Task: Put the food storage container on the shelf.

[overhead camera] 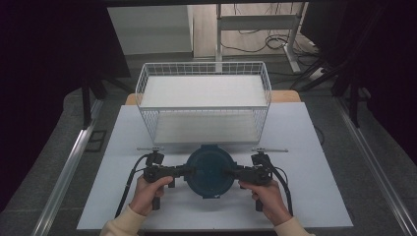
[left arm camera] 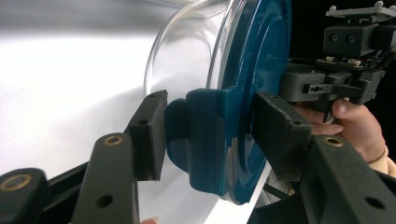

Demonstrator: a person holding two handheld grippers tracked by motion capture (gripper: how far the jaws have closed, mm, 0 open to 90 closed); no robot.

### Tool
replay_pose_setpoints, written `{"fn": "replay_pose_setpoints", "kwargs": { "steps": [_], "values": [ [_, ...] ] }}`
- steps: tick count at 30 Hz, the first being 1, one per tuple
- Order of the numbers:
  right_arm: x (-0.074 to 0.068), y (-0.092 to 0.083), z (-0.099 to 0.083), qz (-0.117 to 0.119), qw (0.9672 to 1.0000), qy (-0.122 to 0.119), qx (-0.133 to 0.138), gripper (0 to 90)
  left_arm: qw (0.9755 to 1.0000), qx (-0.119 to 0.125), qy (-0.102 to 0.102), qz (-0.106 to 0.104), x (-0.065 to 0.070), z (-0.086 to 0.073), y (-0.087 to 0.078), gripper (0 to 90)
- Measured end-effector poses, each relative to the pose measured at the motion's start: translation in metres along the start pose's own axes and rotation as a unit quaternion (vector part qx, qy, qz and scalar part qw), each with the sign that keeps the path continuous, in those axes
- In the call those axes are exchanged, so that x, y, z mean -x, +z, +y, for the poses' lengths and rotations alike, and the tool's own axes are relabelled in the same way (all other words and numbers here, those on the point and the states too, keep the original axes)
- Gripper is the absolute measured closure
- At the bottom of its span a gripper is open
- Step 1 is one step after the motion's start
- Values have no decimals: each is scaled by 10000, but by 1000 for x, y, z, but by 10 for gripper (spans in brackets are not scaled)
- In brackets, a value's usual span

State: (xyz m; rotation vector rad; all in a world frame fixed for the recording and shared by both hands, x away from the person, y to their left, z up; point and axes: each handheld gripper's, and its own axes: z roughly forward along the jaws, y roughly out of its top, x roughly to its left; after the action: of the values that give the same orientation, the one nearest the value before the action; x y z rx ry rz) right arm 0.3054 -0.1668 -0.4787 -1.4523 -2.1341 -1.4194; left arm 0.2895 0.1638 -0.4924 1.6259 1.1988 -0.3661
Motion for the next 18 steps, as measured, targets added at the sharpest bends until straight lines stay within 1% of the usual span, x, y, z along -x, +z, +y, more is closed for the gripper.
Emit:
{"fn": "replay_pose_setpoints", "kwargs": {
  "steps": [1,6,10,11,12,13,18],
  "values": [
    [-2,-2,1,13,10000,-40,35,364,10000,31,17,-14,2,1,-1,470],
    [-4,-4,2,33,9999,-91,68,363,9999,59,86,-3,7,1,-3,472],
    [-9,-7,3,16,9998,-165,116,363,9999,111,105,-47,10,2,-7,472],
    [-14,-10,5,-14,9996,-227,154,363,9998,114,119,-78,11,3,-8,471],
    [-14,-10,5,-14,9996,-227,154,363,9998,114,119,-78,11,3,-8,471],
    [-16,-11,6,-27,9994,-295,179,363,9997,116,174,-84,14,4,-10,471],
    [-20,-14,7,-10,9991,-357,228,363,9996,146,239,-73,18,5,-13,471]
  ]
}}
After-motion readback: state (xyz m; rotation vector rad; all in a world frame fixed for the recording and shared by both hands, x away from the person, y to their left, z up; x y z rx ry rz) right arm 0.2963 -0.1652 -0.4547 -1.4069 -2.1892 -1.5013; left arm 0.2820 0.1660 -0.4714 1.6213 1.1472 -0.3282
